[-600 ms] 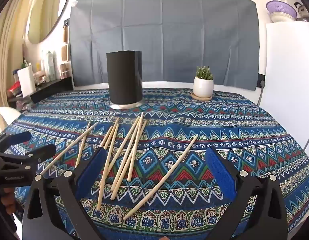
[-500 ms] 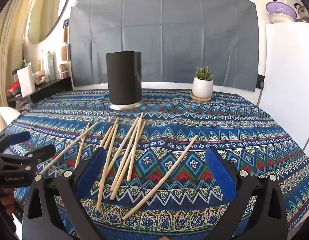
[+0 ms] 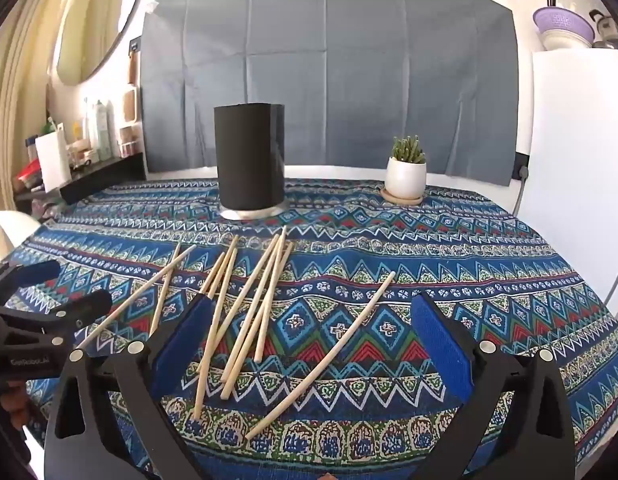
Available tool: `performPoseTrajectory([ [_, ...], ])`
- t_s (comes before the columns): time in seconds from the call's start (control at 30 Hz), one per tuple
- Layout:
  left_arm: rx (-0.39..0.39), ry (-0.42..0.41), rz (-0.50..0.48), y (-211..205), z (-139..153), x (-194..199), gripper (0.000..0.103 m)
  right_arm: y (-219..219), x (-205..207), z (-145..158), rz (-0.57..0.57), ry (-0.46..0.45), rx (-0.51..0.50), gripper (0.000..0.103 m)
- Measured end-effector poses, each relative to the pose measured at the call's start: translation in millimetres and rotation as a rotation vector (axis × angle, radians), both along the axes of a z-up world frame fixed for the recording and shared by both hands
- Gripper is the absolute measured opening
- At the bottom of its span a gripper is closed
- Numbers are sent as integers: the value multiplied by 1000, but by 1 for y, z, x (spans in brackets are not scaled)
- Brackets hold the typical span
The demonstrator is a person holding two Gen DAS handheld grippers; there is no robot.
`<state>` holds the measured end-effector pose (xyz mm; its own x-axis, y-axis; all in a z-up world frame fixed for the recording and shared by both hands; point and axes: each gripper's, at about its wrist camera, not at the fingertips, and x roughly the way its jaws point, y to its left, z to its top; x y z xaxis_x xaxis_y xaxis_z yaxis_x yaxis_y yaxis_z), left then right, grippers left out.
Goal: Organize utensils
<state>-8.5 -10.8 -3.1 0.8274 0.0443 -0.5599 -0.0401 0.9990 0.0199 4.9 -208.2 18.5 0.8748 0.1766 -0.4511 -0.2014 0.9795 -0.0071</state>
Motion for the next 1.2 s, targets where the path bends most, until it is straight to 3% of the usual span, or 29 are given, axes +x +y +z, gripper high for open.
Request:
performPoseTrajectory([
  [0.9,39,-4,-18,-9,3,0,97,0,-1,0,-2,-11,-12,95],
  [1.2,19,-3,-28,-6,3,2,97,1,-1,-1,-4,-12,-15,95],
])
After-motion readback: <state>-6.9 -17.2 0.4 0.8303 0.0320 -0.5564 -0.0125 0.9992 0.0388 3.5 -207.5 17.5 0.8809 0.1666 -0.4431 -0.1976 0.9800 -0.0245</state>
